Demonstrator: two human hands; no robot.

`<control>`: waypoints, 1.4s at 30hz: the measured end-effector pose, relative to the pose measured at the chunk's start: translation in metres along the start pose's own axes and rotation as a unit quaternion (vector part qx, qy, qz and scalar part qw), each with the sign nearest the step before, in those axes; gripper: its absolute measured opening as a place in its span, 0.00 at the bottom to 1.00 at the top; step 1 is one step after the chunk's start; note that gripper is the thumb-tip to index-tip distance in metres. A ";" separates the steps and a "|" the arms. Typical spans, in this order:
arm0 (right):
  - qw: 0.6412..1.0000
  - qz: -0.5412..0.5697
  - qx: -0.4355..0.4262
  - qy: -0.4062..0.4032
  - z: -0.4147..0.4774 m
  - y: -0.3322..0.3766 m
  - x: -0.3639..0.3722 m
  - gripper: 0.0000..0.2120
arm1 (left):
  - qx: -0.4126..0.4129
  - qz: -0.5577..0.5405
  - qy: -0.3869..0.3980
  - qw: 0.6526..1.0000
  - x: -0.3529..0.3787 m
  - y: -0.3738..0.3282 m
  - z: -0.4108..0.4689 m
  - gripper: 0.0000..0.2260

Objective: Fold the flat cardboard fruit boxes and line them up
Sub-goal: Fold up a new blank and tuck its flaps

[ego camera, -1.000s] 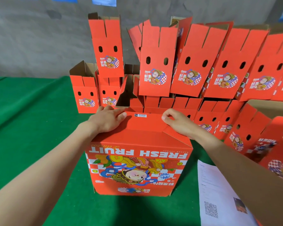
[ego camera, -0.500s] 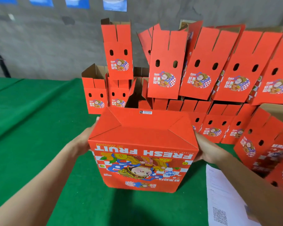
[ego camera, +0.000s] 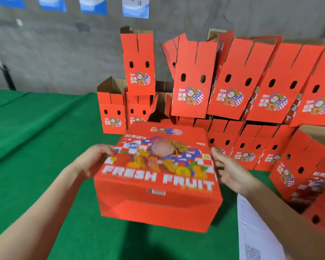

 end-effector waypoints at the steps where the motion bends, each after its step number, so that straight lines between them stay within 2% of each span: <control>1: 1.000 -0.016 -0.002 -0.005 0.001 -0.003 0.002 0.22 | 0.017 0.018 -0.006 1.000 -0.001 0.001 0.001 0.21; 3: 0.999 -0.037 -0.006 -0.026 0.002 -0.006 0.006 0.13 | 0.038 0.055 -0.047 0.997 -0.005 0.002 0.004 0.27; 6: 0.996 -0.056 -0.033 -0.055 0.003 -0.008 0.009 0.04 | 0.049 0.075 -0.084 0.992 -0.015 0.009 0.010 0.23; 14: 0.984 -0.051 -0.057 -0.163 0.008 -0.028 -0.009 0.09 | 0.083 0.189 -0.121 0.971 -0.003 0.035 0.020 0.18; 17: 0.985 -0.083 -0.012 -0.150 0.012 -0.043 -0.013 0.13 | 0.032 0.285 -0.134 0.949 -0.001 0.044 0.025 0.10; 19: 0.986 -0.106 0.025 -0.130 0.015 -0.053 -0.013 0.17 | 0.000 0.298 -0.125 0.946 0.002 0.048 0.025 0.06; 22: 0.983 -0.134 0.060 -0.109 0.017 -0.062 -0.015 0.20 | -0.047 0.294 -0.086 0.951 0.003 0.049 0.024 0.07; 24: 0.983 -0.146 0.064 -0.097 0.019 -0.064 -0.014 0.21 | -0.068 0.279 -0.056 0.956 0.005 0.048 0.021 0.20; 27: 0.982 -0.151 0.043 -0.107 0.024 -0.066 -0.013 0.21 | -0.039 0.204 -0.032 0.978 0.009 0.041 0.015 0.42; 28: 0.980 -0.153 0.038 -0.119 0.025 -0.067 -0.014 0.21 | -0.035 0.173 -0.013 0.984 0.014 0.038 0.014 0.46; 29: 0.979 -0.153 0.035 -0.134 0.027 -0.069 -0.015 0.22 | -0.039 0.143 0.003 0.989 0.017 0.036 0.014 0.46; 32: 0.975 -0.137 0.020 -0.176 0.033 -0.073 -0.020 0.22 | -0.072 0.098 -0.003 0.993 0.026 0.034 0.022 0.32; 37: 0.960 -0.114 -0.003 -0.257 0.048 -0.070 -0.031 0.22 | -0.066 0.087 -0.014 0.994 0.042 0.026 0.053 0.31; 40: 0.945 -0.119 -0.013 -0.305 0.056 -0.063 -0.036 0.22 | -0.050 0.077 -0.013 0.996 0.050 0.019 0.074 0.25; 42: 0.940 -0.127 -0.013 -0.317 0.063 -0.060 -0.038 0.23 | -0.035 0.075 -0.017 0.996 0.051 0.017 0.091 0.25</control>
Point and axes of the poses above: each hand's wrist, its own z-axis towards the middle knuckle, its own x-axis out of the palm, y = z × x, the point moved 6 cm from there along z, towards the middle knuckle, and after that the axes turned 7 degrees about y, right-handed, at the moved point
